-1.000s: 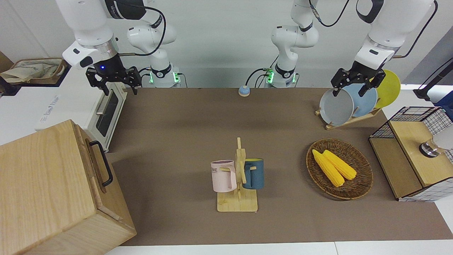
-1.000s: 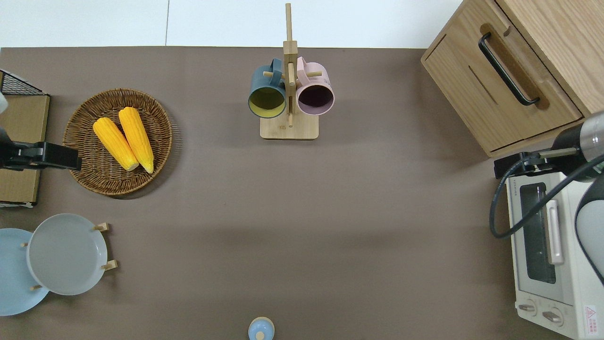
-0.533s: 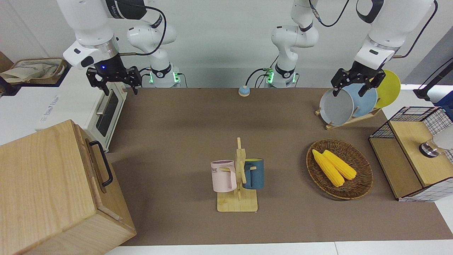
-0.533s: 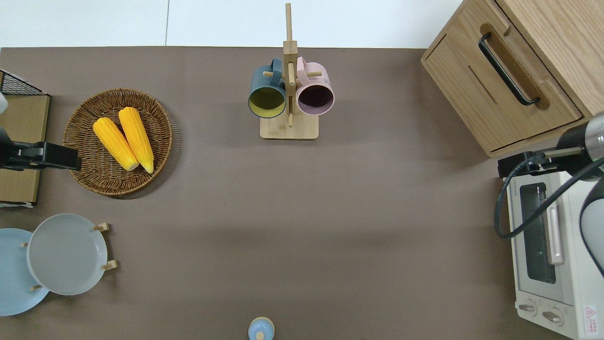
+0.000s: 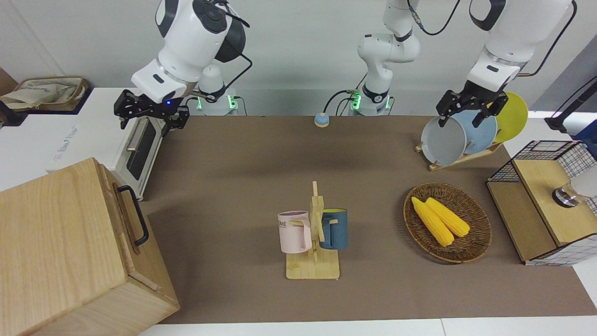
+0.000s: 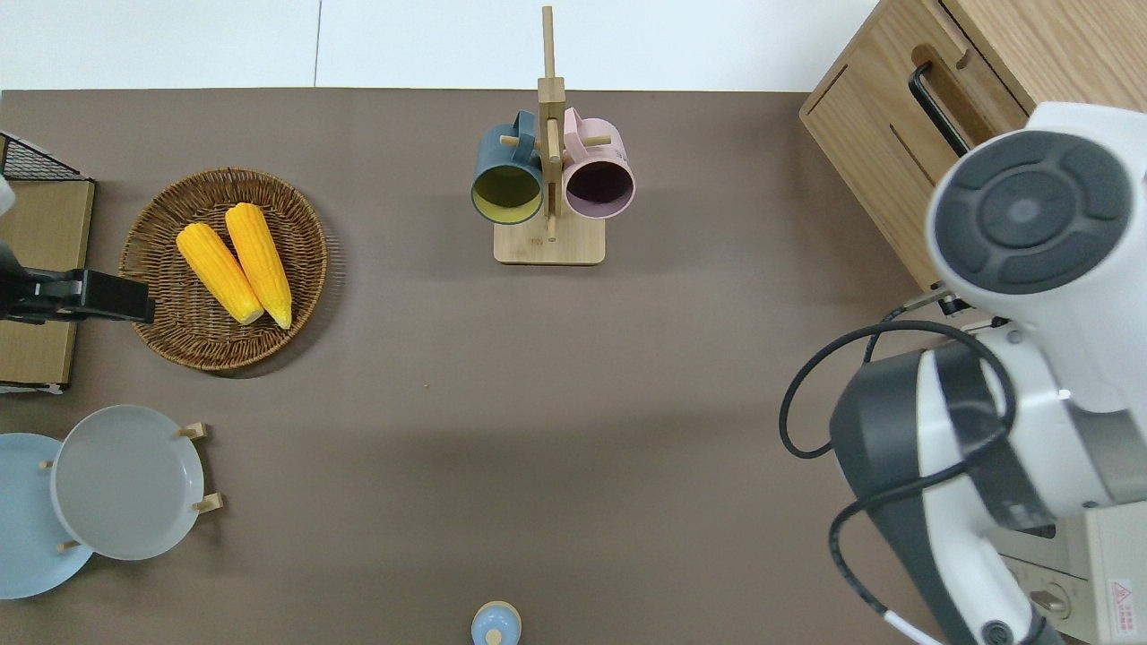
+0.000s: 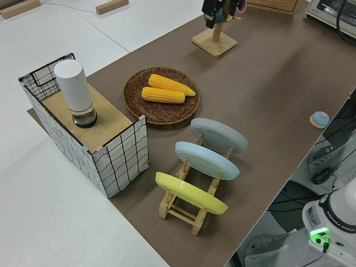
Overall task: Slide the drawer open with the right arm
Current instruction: 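Reach the right gripper up to the black drawer handle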
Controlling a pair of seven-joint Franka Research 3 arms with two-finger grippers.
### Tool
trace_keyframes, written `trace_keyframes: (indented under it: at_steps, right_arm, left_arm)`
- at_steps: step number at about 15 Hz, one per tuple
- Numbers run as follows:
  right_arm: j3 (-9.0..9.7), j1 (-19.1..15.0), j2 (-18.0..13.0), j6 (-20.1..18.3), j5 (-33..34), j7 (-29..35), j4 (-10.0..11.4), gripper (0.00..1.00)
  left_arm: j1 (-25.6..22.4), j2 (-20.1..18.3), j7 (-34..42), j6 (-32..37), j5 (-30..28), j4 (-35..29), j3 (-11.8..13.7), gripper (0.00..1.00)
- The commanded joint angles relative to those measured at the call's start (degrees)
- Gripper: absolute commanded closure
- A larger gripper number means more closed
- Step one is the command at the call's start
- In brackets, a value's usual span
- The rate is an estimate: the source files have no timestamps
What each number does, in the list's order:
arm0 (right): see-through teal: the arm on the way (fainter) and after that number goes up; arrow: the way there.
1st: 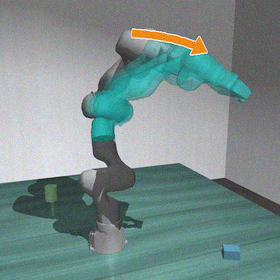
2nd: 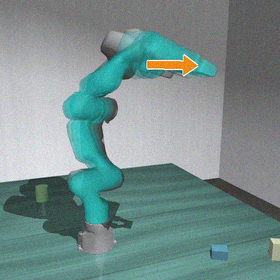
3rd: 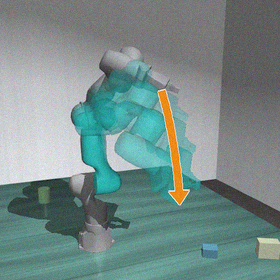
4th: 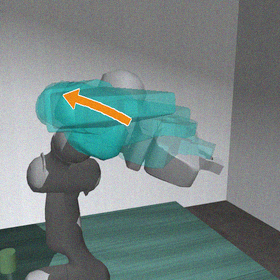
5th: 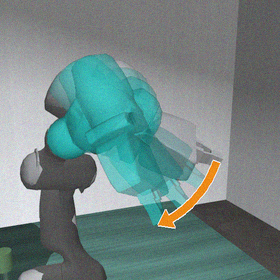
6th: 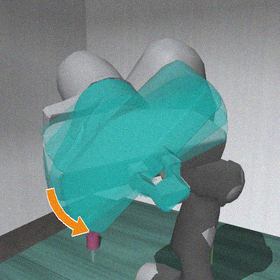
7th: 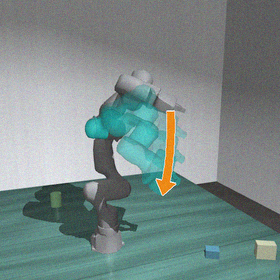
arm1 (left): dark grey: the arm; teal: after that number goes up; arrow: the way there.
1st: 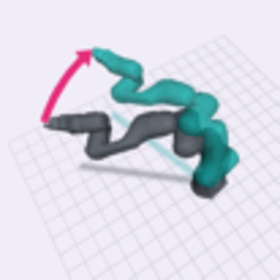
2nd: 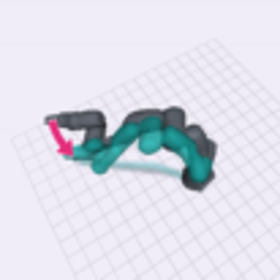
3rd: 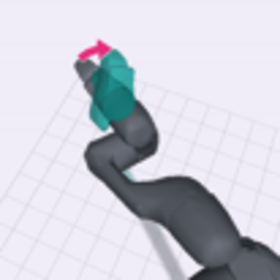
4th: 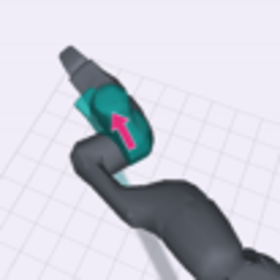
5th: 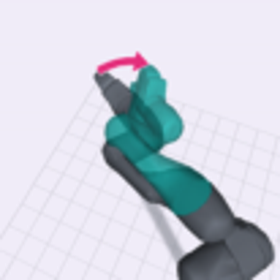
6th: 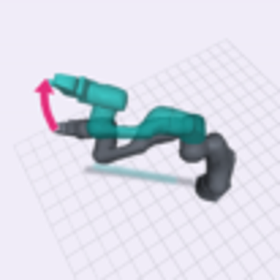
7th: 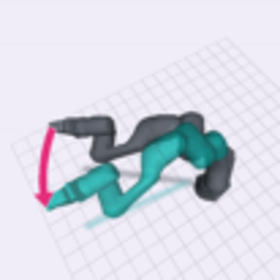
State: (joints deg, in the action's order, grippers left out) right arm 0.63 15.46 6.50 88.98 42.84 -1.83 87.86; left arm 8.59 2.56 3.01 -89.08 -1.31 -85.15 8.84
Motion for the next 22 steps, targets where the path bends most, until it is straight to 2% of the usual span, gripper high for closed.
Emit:
trace_keyframes:
  at_steps: [1,3,6,10,15,18,22]
  right_arm:
    - [2.18,-0.26,3.59,4.69,11.53,-0.72,-0.15,0.013]
    - [2.18,-0.52,4.74,8.55,16.11,-0.19,1.25,0.013]
    - [2.18,-0.43,7.11,11.65,22.70,7.26,2.75,0.013]
    - [2.27,0.89,11.68,11.65,33.60,14.13,2.93,0.013]
    - [2.27,1.06,15.55,12.26,42.48,19.84,3.02,0.013]
    - [2.27,0.36,17.57,13.58,46.10,24.41,3.10,0.013]
    - [2.18,0.10,18.72,13.58,49.44,28.02,4.51,0.015]
  left_arm:
    - [0.99,0.69,0.33,-0.04,0.78,1.12,0.92,0.00]
    - [0.99,0.69,0.33,-0.04,0.87,1.12,0.92,0.00]
    - [0.99,0.69,0.33,-0.04,0.78,1.12,0.92,0.00]
    - [0.99,0.69,0.33,-0.04,0.87,1.12,0.92,0.00]
    - [0.99,0.69,0.33,-0.04,0.78,1.12,0.92,0.00]
    - [0.99,0.69,0.33,-0.04,0.78,1.12,0.92,0.00]
    - [0.99,0.69,0.33,-0.04,0.87,1.12,0.92,0.00]
